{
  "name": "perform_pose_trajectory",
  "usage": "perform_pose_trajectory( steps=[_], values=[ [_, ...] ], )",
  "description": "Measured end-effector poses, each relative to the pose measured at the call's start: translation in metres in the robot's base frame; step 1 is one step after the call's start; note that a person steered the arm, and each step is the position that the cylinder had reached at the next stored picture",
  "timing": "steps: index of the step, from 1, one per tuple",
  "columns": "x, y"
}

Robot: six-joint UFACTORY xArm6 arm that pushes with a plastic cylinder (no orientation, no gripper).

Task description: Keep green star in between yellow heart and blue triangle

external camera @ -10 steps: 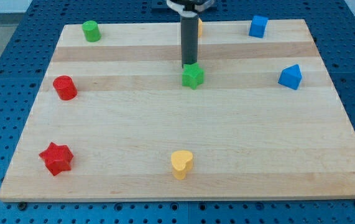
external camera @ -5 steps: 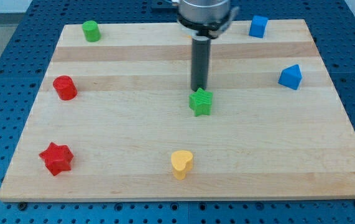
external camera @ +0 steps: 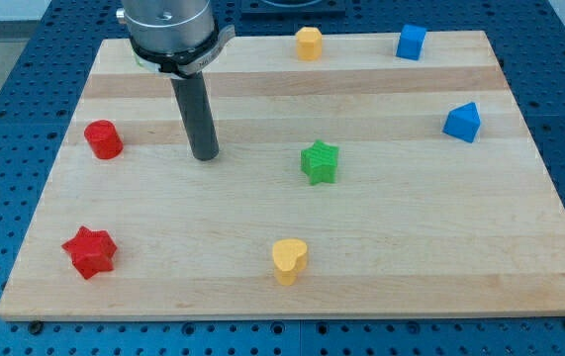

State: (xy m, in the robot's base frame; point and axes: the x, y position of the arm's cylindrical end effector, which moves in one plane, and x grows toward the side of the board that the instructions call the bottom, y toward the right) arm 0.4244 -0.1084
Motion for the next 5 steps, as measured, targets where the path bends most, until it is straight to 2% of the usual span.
perform_pose_trajectory(
  steps=[2, 4, 5],
  values=[
    [0.004, 0.124],
    [0.065, 0.225],
    [0.078, 0.256]
  ],
)
